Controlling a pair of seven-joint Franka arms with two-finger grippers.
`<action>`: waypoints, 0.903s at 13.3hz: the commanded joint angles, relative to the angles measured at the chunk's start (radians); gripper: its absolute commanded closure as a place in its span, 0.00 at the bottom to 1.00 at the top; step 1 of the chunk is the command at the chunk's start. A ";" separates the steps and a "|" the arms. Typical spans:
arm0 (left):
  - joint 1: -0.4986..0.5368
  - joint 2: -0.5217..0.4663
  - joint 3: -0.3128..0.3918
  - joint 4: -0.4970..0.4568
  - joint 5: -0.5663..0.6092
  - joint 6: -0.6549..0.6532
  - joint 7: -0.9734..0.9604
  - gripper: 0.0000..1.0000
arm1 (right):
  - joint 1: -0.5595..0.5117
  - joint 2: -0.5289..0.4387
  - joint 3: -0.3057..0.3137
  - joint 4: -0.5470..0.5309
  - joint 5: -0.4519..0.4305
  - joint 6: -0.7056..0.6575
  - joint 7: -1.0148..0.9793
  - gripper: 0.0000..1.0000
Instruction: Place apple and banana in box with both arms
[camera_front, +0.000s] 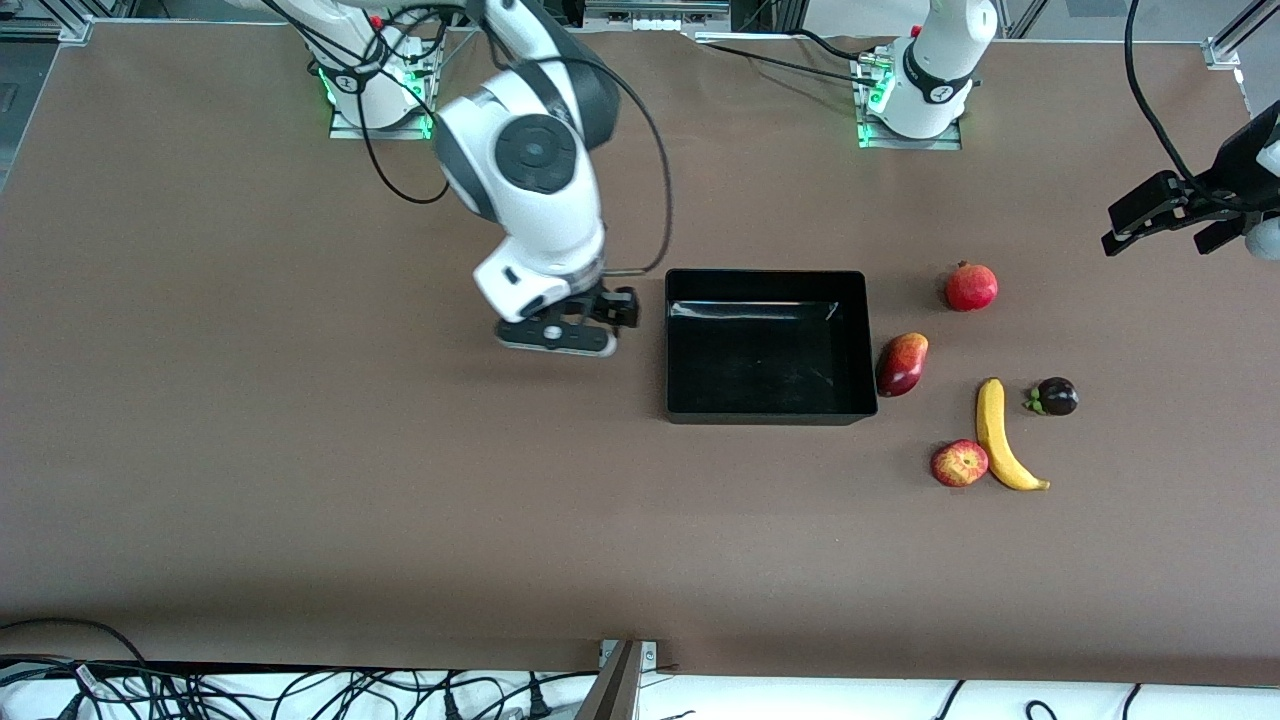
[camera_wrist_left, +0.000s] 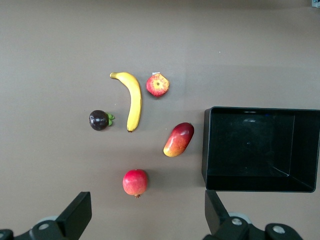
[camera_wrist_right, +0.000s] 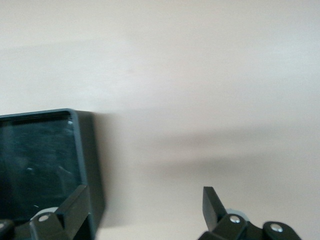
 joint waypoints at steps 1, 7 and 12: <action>-0.001 -0.006 0.007 -0.002 -0.023 -0.010 0.017 0.00 | -0.072 -0.098 -0.062 -0.028 0.002 -0.145 -0.191 0.00; 0.000 0.015 0.015 -0.009 -0.021 0.001 0.021 0.00 | -0.117 -0.233 -0.366 -0.039 0.160 -0.389 -0.667 0.00; -0.003 0.128 0.017 -0.009 -0.011 0.101 0.014 0.00 | -0.207 -0.316 -0.439 -0.062 0.122 -0.451 -0.778 0.00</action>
